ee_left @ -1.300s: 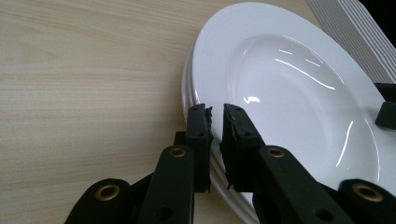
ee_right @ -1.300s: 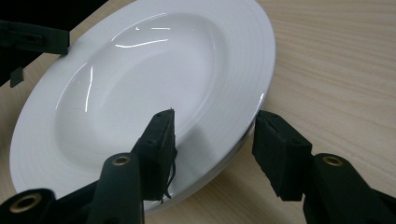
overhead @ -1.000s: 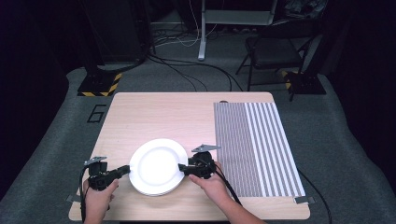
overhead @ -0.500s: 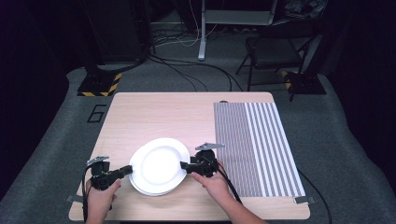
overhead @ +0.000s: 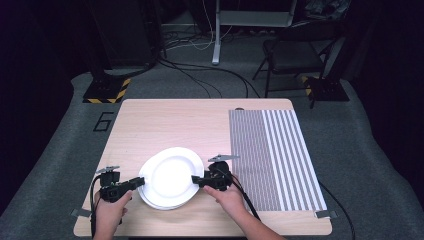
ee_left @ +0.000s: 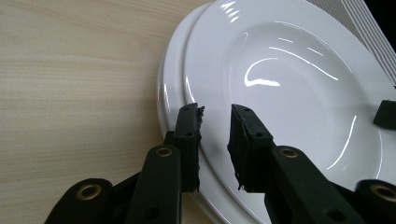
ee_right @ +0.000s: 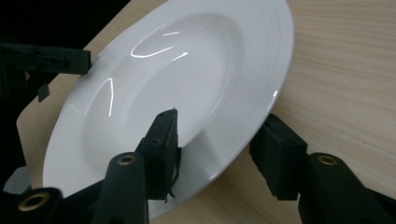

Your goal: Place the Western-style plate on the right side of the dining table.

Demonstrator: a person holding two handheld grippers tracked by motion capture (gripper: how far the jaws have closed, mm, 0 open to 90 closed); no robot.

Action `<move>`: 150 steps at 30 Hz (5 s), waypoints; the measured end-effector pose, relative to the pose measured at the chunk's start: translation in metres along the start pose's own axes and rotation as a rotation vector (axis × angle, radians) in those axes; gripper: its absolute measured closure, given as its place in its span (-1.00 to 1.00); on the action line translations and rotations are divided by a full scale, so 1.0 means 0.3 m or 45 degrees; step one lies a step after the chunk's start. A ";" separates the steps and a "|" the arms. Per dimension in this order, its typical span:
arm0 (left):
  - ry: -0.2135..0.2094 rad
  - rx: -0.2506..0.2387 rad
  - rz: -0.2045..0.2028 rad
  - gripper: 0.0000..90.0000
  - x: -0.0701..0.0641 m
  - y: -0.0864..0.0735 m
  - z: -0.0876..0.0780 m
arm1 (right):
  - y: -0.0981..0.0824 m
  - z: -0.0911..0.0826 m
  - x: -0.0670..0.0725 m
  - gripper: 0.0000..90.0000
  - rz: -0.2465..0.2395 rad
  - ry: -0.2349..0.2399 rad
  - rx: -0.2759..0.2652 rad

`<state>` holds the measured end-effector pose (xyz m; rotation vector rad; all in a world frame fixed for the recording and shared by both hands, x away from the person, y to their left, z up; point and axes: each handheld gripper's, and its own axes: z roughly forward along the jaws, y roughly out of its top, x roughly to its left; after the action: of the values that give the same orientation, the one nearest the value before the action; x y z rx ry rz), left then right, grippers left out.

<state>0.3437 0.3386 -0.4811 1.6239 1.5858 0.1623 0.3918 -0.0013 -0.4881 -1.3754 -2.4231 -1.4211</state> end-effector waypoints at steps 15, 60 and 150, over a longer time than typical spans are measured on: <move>-0.034 0.014 0.020 0.61 -0.013 0.002 0.033 | 0.019 -0.044 -0.012 0.41 0.056 0.028 -0.040; -0.095 0.057 0.009 0.24 -0.043 0.027 0.093 | -0.017 -0.087 -0.053 0.52 0.140 0.049 -0.162; 0.141 -0.213 0.170 0.13 -0.221 -0.105 0.034 | -0.044 -0.067 0.078 -0.01 -0.050 -0.419 -0.133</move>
<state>0.3132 0.2711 -0.4775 1.6123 1.5029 0.4502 0.3605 -0.0026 -0.4761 -1.7182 -2.6122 -1.4497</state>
